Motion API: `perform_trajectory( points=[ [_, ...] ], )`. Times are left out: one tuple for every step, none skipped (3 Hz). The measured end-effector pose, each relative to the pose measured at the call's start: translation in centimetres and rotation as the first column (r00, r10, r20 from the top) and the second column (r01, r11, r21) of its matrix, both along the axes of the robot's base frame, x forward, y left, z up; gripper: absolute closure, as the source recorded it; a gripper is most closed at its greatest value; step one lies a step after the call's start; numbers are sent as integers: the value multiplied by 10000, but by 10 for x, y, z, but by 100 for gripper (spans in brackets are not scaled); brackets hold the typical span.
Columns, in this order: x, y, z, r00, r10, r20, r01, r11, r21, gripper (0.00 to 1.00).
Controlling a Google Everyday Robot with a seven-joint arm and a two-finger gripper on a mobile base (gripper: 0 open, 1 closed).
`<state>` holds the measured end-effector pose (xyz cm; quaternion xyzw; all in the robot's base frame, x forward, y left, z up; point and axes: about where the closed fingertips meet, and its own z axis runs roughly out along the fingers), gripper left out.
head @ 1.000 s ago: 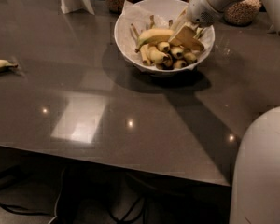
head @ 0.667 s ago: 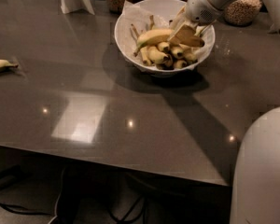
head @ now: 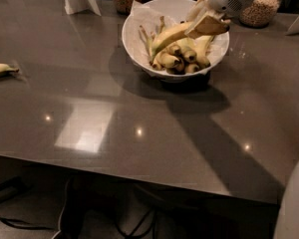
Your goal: Pick banana from white bowl
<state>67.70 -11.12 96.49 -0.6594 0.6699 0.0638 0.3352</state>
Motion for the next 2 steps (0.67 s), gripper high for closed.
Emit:
perform_trajectory(
  points=[
    [-28, -9, 23, 9987, -65, 513, 24, 9967, 806, 100],
    [-58, -24, 39, 9961, -466, 749, 336, 9854, 1671, 100]
  ],
)
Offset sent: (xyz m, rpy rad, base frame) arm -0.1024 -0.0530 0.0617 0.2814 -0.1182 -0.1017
